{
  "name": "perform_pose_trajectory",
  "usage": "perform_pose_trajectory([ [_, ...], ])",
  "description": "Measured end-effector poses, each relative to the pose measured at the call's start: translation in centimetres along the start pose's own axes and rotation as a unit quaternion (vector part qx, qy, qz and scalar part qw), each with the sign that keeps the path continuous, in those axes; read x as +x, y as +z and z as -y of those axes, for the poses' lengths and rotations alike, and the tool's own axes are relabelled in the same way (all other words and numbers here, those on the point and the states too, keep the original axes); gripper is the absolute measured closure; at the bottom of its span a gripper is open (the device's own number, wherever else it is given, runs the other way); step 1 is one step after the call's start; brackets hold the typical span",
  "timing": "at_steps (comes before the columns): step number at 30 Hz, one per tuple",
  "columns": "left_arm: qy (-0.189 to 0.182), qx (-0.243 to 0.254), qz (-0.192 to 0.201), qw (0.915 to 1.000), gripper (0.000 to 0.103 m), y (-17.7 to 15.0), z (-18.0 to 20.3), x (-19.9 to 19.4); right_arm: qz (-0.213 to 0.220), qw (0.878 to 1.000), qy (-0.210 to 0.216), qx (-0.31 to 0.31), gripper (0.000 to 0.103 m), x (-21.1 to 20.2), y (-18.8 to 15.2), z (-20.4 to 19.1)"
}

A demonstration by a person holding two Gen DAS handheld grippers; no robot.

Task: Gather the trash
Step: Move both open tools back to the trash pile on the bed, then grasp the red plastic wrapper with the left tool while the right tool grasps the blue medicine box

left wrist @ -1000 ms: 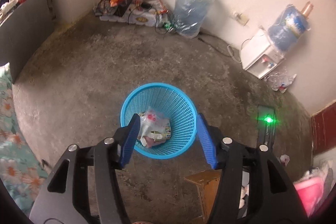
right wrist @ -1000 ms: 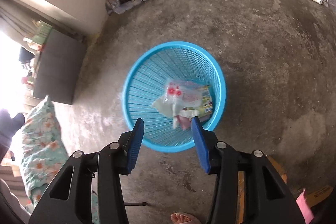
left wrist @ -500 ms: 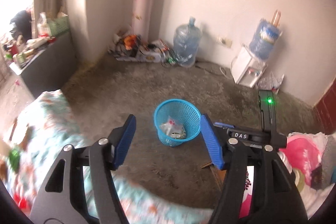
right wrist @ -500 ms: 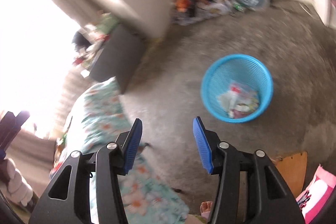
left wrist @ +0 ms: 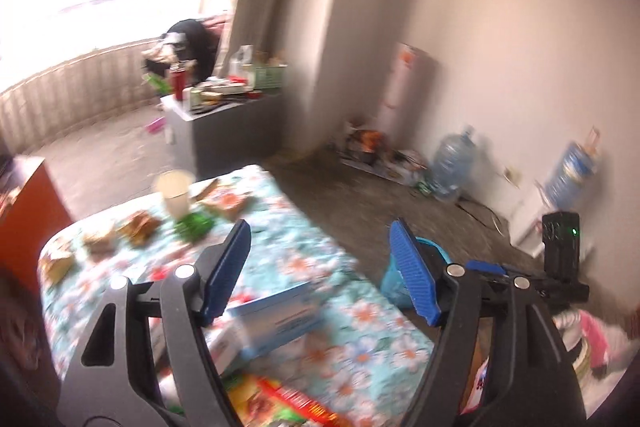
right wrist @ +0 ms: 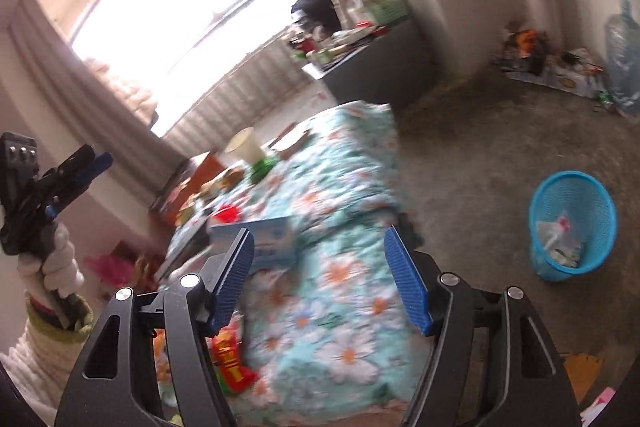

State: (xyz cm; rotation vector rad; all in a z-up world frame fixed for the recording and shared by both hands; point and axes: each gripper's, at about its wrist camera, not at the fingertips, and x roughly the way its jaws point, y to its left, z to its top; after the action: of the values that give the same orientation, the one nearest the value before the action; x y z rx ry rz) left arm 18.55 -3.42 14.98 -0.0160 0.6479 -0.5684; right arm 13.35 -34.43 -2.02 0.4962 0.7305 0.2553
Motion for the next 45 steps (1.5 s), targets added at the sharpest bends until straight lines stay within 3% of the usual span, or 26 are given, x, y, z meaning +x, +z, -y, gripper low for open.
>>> perform_pose_trajectory([
  [5, 0.039, -0.068, 0.002, 0.9969, 0.035, -1.8, -6.7, -3.7, -0.036, 0.998, 0.035, -0.026, 0.037, 2.3, -0.8, -3.8],
  [12, 0.050, -0.136, -0.002, 0.9894, 0.034, -3.9, -13.3, -3.8, -0.086, 0.995, 0.050, -0.031, 0.037, 6.2, -1.4, -5.9],
  [17, 0.046, -0.163, -0.034, 0.9850, 0.035, -5.1, -17.2, -0.1, -0.112, 0.992, 0.052, -0.027, 0.037, 8.6, -2.0, -6.5],
  [21, 0.028, -0.208, -0.072, 0.9751, 0.036, -6.2, -20.7, 3.8, -0.136, 0.989, 0.057, -0.005, 0.037, 10.9, -2.2, -6.4],
  [23, 0.014, -0.227, -0.091, 0.9696, 0.042, -6.8, -22.3, 5.7, -0.142, 0.989, 0.048, -0.002, 0.037, 11.8, -2.0, -6.3],
  [31, -0.008, -0.227, -0.186, 0.9559, 0.043, -7.9, -25.2, 13.5, -0.166, 0.984, 0.060, 0.034, 0.037, 14.3, -2.0, -5.9],
  [36, 0.006, -0.194, -0.252, 0.9479, 0.044, -8.3, -26.4, 18.8, -0.189, 0.971, 0.095, 0.111, 0.037, 15.8, -3.7, -4.0],
  [40, 0.011, -0.202, -0.290, 0.9354, 0.065, -9.4, -27.4, 21.9, -0.181, 0.955, 0.132, 0.195, 0.037, 16.4, -5.0, -2.3],
  [42, 0.009, -0.207, -0.293, 0.9336, 0.072, -9.8, -27.6, 22.5, -0.175, 0.945, 0.145, 0.235, 0.037, 16.8, -5.7, -1.6],
  [45, 0.014, -0.195, -0.297, 0.9346, 0.080, -10.2, -27.2, 22.9, -0.171, 0.940, 0.139, 0.259, 0.037, 17.5, -6.4, -1.4],
])
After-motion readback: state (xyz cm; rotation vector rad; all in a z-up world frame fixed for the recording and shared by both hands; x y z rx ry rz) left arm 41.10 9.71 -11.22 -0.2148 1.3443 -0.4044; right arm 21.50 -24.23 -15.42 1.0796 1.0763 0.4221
